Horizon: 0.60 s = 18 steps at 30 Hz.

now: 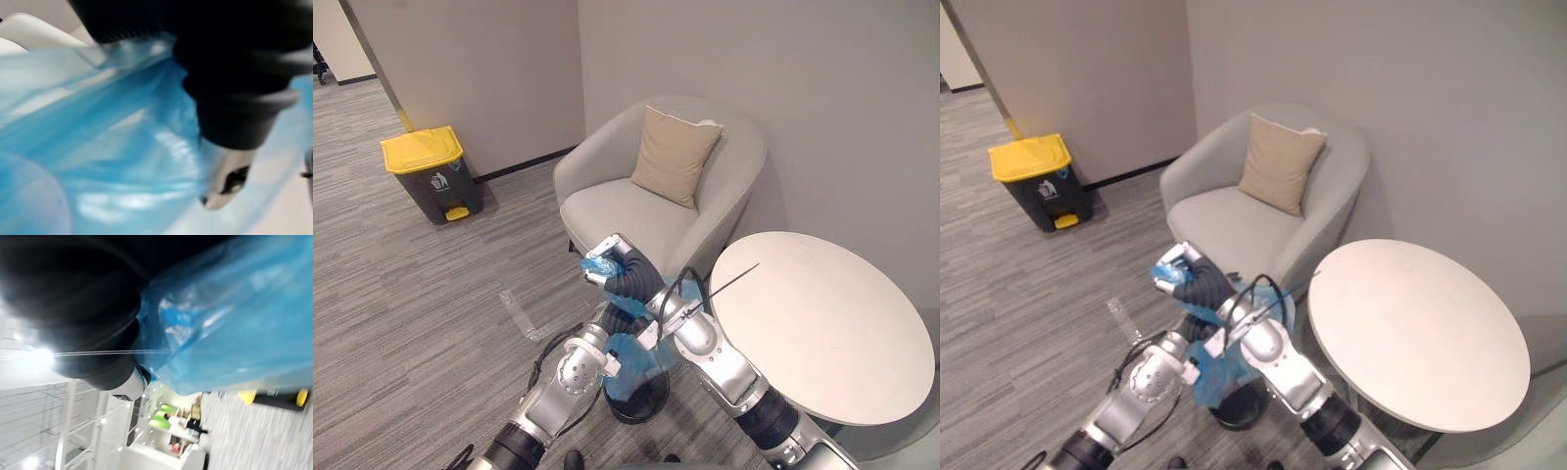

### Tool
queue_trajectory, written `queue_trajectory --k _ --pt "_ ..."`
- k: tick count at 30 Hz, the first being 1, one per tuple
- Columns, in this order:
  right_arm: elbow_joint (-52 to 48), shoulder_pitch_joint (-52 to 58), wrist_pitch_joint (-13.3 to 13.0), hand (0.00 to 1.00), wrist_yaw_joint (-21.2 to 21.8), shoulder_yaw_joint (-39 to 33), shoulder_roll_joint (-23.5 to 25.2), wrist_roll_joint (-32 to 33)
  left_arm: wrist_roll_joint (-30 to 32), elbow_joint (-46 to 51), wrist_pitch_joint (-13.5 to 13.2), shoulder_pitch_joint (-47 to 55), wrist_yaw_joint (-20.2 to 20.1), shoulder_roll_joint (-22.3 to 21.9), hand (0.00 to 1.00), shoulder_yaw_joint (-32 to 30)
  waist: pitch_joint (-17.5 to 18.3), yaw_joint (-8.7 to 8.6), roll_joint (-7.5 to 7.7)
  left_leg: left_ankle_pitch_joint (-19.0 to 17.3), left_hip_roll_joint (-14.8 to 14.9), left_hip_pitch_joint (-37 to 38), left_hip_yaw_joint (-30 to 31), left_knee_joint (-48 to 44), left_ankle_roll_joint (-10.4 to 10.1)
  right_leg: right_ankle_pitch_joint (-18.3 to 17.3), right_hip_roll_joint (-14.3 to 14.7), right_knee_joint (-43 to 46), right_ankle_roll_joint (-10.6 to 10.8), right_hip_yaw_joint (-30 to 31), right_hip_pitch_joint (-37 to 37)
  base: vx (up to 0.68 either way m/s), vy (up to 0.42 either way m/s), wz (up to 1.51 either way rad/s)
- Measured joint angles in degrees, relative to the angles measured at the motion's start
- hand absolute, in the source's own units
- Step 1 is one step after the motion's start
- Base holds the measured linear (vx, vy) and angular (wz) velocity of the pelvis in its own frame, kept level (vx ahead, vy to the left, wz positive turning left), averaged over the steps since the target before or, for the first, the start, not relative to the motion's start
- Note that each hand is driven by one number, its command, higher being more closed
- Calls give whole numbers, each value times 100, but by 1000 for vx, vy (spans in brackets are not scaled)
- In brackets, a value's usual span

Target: Gather rubbish on tea table into small bin, then transfer packed bag to large trash can.

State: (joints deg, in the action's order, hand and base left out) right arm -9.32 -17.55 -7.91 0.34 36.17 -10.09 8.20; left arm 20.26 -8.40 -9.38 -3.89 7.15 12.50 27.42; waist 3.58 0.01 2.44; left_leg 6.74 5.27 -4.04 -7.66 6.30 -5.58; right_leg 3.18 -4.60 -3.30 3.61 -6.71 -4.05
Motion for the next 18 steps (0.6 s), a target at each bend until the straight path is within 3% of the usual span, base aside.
queue_trajectory --k 13,18 --pt "1 196 5 100 20 115 -3 133 95 -890 49 -383 180 -112 100 115 8 -23 2 -16 55 -81 -32 -34 -32 155 64 -138 -46 48 3 9 -1 -1" --pt "10 437 -2 100 13 59 0 -106 60 -1111 126 -366 271 -236 100 63 8 -38 2 -17 60 -53 -32 -32 -31 154 65 -136 -47 50 24 0 0 0"
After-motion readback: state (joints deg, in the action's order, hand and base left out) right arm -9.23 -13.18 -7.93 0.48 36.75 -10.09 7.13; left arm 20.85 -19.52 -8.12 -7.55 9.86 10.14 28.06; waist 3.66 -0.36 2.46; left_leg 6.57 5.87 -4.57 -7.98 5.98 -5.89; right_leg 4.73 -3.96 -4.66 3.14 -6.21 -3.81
